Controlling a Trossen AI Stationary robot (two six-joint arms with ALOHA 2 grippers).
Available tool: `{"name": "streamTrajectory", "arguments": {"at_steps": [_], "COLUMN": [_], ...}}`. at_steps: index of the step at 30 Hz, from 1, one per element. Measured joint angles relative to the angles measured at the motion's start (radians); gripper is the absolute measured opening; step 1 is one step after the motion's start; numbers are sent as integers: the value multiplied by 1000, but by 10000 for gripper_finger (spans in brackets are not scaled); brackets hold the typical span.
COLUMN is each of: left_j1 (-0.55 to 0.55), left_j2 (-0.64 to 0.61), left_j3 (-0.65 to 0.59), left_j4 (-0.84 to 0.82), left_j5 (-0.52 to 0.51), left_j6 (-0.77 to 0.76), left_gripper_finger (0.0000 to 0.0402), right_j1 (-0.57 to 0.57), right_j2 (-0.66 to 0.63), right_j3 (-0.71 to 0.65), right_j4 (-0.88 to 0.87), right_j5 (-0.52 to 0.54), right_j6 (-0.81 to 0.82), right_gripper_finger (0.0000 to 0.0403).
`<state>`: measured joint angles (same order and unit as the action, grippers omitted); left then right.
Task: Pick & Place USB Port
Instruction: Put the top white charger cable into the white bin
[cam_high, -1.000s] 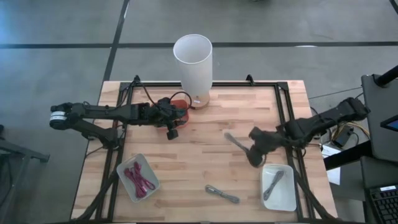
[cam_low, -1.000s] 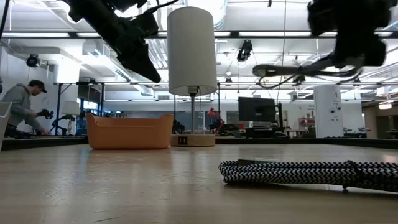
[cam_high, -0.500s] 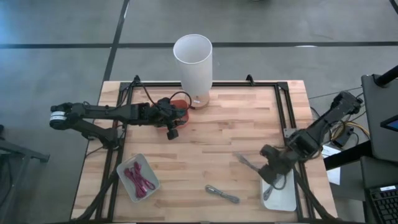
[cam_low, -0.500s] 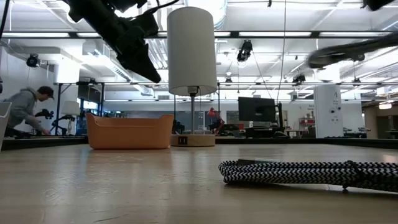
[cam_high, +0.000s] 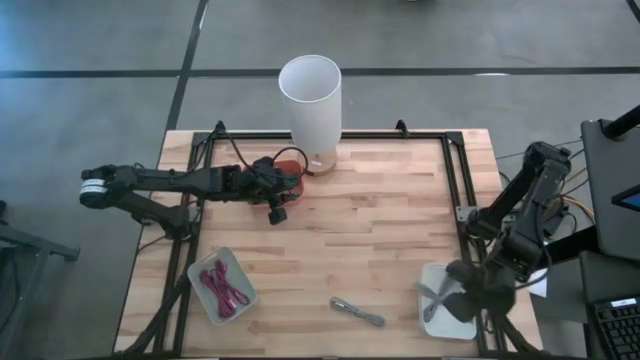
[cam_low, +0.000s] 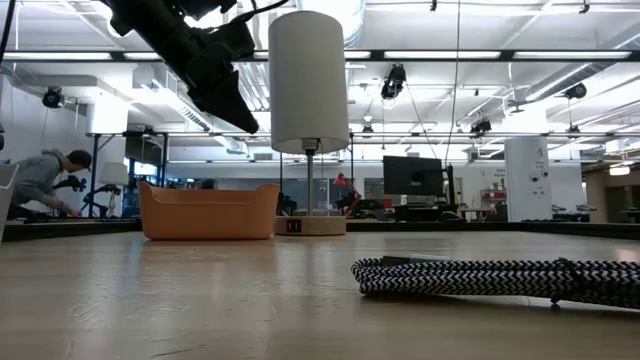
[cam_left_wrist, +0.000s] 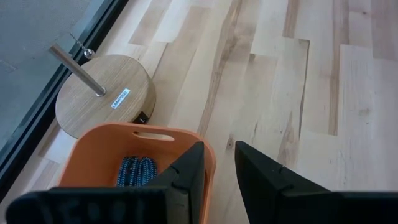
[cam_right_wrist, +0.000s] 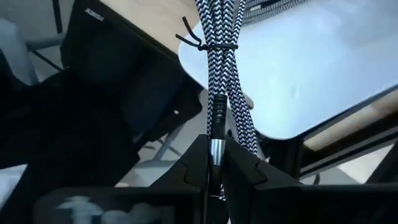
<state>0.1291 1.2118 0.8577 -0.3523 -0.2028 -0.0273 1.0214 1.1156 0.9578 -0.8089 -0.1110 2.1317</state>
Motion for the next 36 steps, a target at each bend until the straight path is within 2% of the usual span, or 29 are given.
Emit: {"name": "streamTrajectory", "arguments": {"at_steps": [6,14,21,25,30,36], "left_j1": [0,0,0,0,0,0], "left_j2": [0,0,0,0,0,0], "left_j3": [0,0,0,0,0,0], "left_j4": [1,0,0,0,1,2], "left_j5": [0,0,0,0,0,0], "left_j6": [-7,-8,-8,-9,-11,-14], "left_gripper_finger": [96,96,96,96,96,96], "right_j1": [75,76,76,75,74,74], "right_j2": [0,1,1,1,1,1], "right_j3": [11,-49,-95,-119,-130,-130], "right_j4": [-94,-109,-110,-113,-120,-122], "right_j5": [0,-3,-214,-207,-203,-203], "right_j6": [131,130,120,121,115,83], "right_gripper_finger": [24,24,24,27,49,93]}}
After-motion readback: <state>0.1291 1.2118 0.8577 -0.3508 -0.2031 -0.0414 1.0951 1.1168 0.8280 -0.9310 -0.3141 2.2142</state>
